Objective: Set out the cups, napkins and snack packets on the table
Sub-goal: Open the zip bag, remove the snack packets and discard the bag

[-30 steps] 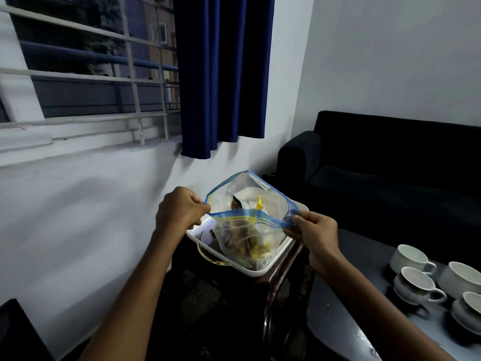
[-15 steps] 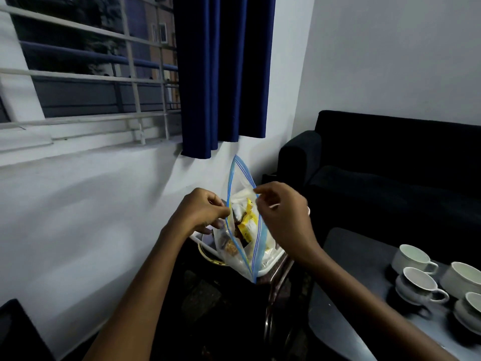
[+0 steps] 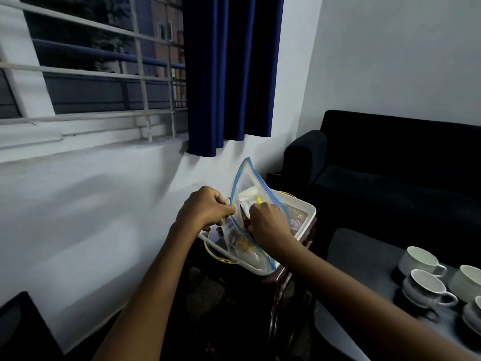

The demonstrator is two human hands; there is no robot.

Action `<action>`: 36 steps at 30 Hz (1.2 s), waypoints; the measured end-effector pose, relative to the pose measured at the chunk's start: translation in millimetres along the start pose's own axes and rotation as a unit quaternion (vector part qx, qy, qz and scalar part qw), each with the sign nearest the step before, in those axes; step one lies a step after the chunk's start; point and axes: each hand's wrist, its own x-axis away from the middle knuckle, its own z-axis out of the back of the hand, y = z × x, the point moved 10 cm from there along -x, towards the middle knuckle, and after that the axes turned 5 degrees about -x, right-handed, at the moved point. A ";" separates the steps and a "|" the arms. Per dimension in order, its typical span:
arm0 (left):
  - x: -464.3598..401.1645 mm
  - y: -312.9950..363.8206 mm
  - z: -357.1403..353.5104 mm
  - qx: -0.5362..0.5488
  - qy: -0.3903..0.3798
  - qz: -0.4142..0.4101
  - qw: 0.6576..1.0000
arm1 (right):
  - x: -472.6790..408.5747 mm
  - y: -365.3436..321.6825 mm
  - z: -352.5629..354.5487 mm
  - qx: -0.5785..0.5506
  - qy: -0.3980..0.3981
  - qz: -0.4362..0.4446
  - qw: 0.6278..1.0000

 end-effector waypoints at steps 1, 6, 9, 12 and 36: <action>0.1 0.4 -0.6 -0.008 0.001 -0.001 1.000 | 0.8 1.0 0.0 0.010 0.003 0.001 1.000; 1.3 2.4 -2.0 -0.038 0.011 -0.009 0.999 | 4.6 12.1 7.9 0.007 0.020 -0.021 1.000; 2.3 2.1 -0.2 -0.054 0.027 -0.011 0.998 | 6.6 8.1 21.8 0.004 0.049 -0.006 0.999; 3.0 -0.2 5.7 -0.077 0.051 -0.008 0.996 | 7.8 -0.6 39.0 0.008 0.096 0.026 0.995; -5.9 -22.1 10.9 -0.116 0.063 0.040 0.990 | 30.4 77.5 154.4 -0.463 0.483 -0.047 0.742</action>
